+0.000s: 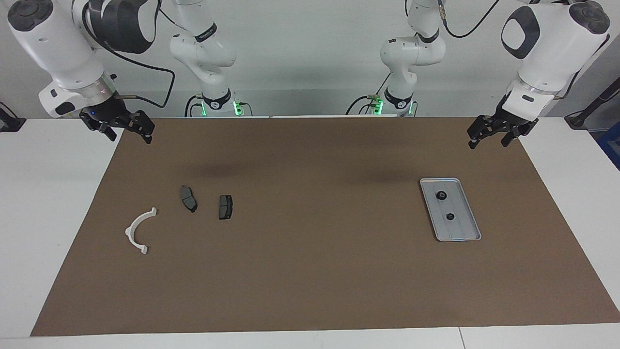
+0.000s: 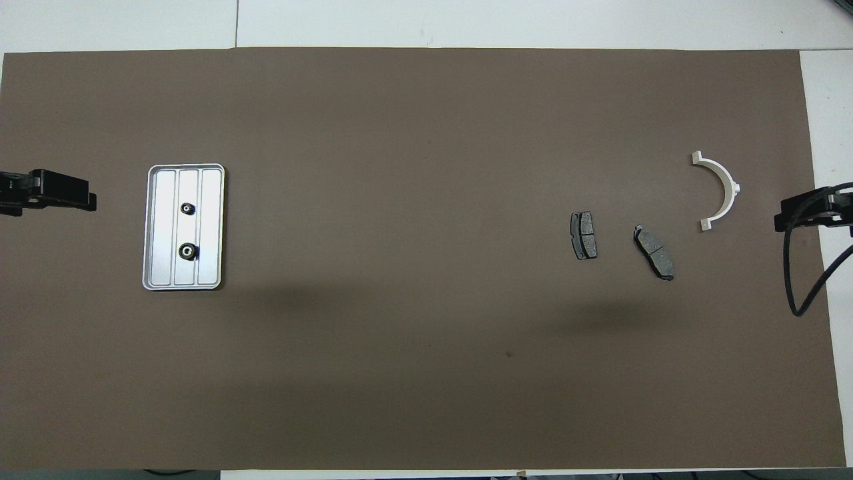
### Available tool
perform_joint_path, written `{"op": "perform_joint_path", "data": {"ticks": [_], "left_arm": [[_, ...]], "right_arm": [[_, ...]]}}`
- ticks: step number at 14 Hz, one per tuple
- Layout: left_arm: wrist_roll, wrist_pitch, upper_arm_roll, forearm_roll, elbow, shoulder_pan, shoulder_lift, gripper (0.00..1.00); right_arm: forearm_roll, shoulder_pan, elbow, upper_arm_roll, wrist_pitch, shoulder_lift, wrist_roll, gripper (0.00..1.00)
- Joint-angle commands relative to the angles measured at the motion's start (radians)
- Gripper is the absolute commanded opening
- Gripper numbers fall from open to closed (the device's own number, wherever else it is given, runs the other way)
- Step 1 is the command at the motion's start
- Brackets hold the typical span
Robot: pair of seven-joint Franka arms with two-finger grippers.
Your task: Pick bearing gear from pile to tray
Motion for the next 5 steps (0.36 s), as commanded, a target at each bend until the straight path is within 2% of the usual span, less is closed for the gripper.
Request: {"op": "perform_joint_path", "data": {"ticks": [1, 5], "left_arm": [[0.015, -0.031, -0.018, 0.010, 0.037, 0.018, 0.017, 1.00], [0.015, -0.034, -0.016, 0.010, 0.034, 0.018, 0.014, 1.00]], "right_arm": [[0.004, -0.018, -0.028, 0.007, 0.023, -0.021, -0.037, 1.00], [0.004, -0.015, -0.027, 0.007, 0.023, -0.021, -0.036, 1.00]]}}
